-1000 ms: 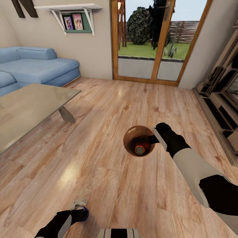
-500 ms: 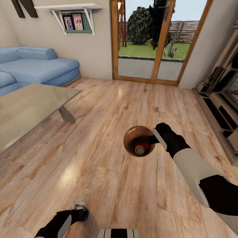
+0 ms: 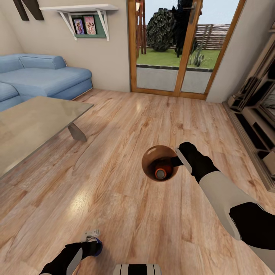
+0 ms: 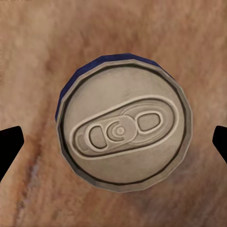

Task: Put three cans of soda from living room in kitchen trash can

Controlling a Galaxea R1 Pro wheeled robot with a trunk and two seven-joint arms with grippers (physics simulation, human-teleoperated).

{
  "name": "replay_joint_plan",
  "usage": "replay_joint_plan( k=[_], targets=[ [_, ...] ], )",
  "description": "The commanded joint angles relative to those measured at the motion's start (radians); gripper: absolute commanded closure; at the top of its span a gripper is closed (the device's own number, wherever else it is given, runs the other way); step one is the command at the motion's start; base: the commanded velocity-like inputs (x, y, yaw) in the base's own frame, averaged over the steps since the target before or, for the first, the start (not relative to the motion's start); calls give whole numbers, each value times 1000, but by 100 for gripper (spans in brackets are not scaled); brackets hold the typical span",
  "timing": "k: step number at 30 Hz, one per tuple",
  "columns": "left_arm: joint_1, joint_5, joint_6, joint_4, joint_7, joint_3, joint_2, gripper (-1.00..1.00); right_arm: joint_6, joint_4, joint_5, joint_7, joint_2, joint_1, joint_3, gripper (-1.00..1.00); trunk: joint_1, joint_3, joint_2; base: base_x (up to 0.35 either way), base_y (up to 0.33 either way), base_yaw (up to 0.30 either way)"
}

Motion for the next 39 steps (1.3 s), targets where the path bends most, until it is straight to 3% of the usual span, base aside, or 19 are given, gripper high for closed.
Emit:
replay_joint_plan(
  k=[1,32,39],
  targets=[
    [0,0,0,0,0,0,0,-100,0,-1,-1,2,0,0,0,100,0,0,0,0,0,0],
    [0,3,-1,0,-1,1,0,-100,0,0,-2,2,0,0,2,100,0,0,0,1,0,0],
    [0,3,0,0,-2,1,0,-100,0,1,-1,1,0,0,3,100,0,0,0,181,0,0]
  ],
)
